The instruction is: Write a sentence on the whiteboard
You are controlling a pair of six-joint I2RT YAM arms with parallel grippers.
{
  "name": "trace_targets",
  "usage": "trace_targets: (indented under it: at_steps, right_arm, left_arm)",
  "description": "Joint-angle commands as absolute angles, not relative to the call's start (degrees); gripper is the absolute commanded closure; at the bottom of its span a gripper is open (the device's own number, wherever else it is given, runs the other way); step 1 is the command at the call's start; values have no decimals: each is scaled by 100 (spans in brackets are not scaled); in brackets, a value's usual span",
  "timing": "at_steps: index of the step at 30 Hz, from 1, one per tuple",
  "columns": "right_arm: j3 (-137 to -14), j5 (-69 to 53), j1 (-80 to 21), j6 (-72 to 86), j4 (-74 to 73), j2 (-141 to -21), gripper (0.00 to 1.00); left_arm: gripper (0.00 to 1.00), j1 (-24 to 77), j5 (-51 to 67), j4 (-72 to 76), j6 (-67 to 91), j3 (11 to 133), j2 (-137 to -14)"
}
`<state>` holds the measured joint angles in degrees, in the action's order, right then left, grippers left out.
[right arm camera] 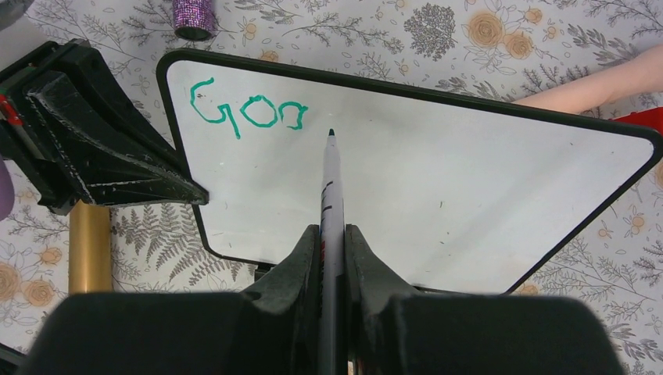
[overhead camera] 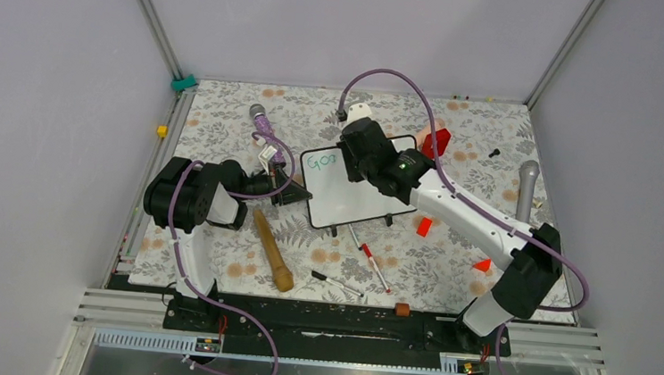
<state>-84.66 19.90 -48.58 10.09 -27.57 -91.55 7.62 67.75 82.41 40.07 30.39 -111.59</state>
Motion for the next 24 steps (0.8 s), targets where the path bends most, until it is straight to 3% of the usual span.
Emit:
trace_targets:
  at_steps: [1,24]
  right_arm:
    - [-8650,2043,-4792,1010,-2781,-9294,100]
    - [-8928,2017,-4729,1086,-2885,-9603,100]
  left_arm:
    - [100,797,6945,8456,3608,3030,-11107]
    - [100,793,6935,8455,3604,3032,-11106]
